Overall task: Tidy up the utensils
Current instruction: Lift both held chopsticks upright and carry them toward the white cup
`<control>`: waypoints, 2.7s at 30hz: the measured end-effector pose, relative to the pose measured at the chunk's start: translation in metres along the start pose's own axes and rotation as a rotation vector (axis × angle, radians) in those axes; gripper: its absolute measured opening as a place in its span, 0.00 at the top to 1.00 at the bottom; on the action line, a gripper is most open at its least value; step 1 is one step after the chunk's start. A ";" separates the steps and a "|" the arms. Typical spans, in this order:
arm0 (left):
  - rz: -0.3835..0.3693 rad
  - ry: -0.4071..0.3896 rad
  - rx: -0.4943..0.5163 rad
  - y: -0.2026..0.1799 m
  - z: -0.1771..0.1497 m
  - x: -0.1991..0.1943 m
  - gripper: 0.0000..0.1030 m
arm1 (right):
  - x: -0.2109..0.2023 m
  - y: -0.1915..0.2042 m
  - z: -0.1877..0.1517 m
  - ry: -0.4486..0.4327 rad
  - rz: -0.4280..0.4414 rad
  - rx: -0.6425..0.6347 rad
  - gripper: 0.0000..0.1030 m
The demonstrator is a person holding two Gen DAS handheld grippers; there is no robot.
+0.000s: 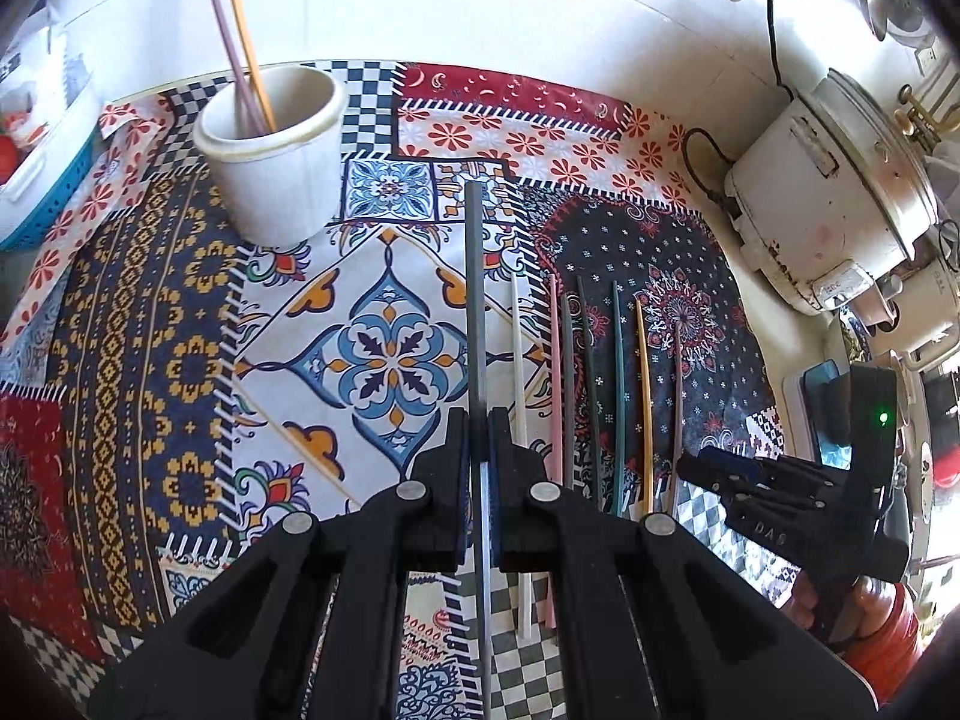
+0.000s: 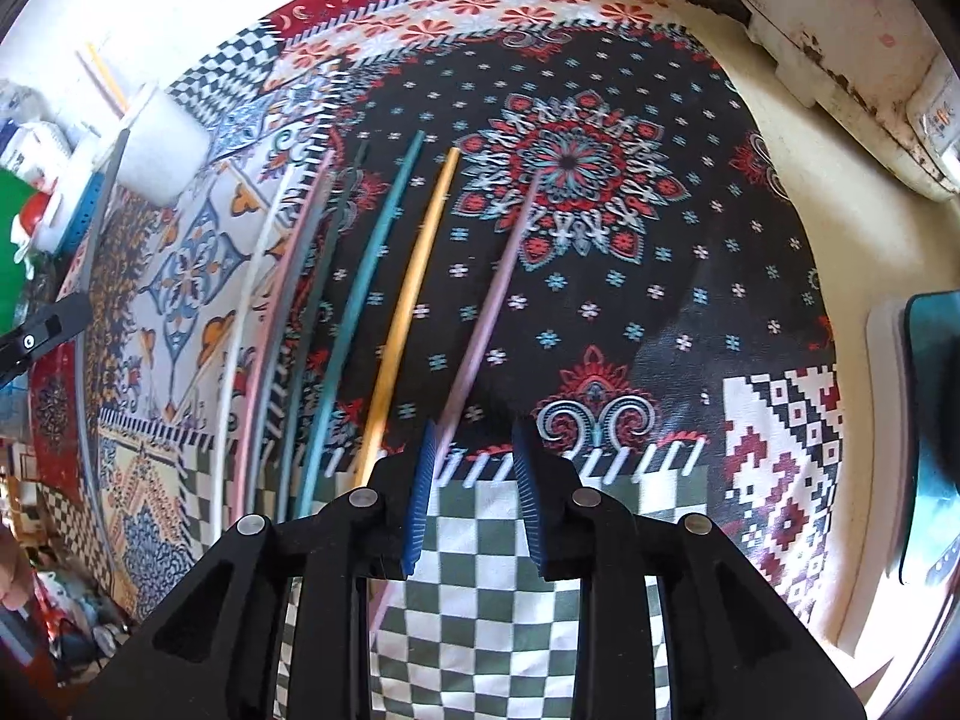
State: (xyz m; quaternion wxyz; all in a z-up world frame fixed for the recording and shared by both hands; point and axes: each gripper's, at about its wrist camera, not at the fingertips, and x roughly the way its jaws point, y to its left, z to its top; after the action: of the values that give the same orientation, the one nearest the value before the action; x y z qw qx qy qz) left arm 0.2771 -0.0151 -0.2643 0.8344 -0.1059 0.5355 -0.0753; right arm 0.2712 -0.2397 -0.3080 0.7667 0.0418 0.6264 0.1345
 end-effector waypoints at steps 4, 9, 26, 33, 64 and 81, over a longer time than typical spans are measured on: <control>0.007 -0.005 -0.006 0.003 -0.003 -0.004 0.97 | 0.004 0.015 -0.007 0.001 -0.055 -0.095 0.76; 0.013 -0.010 0.001 0.002 -0.005 -0.007 0.97 | 0.004 0.031 -0.013 0.018 -0.129 -0.269 0.78; 0.010 -0.015 -0.011 0.006 -0.001 -0.006 0.97 | -0.006 -0.007 0.034 0.021 -0.110 -0.205 0.90; 0.007 -0.017 -0.004 0.007 0.002 -0.006 0.97 | 0.004 0.011 0.063 -0.035 -0.146 -0.224 0.80; -0.002 -0.172 -0.004 0.019 0.039 -0.071 0.97 | -0.091 0.042 0.055 -0.383 0.004 -0.094 0.95; 0.028 -0.313 -0.083 0.049 0.070 -0.111 0.97 | -0.132 0.115 0.104 -0.498 0.118 -0.346 0.95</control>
State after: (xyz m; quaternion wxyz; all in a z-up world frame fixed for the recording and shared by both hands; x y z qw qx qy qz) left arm 0.2952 0.0659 -0.1508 0.9036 -0.1434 0.4029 -0.0240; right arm 0.3308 -0.1522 -0.1340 0.8832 -0.0214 0.3835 0.2690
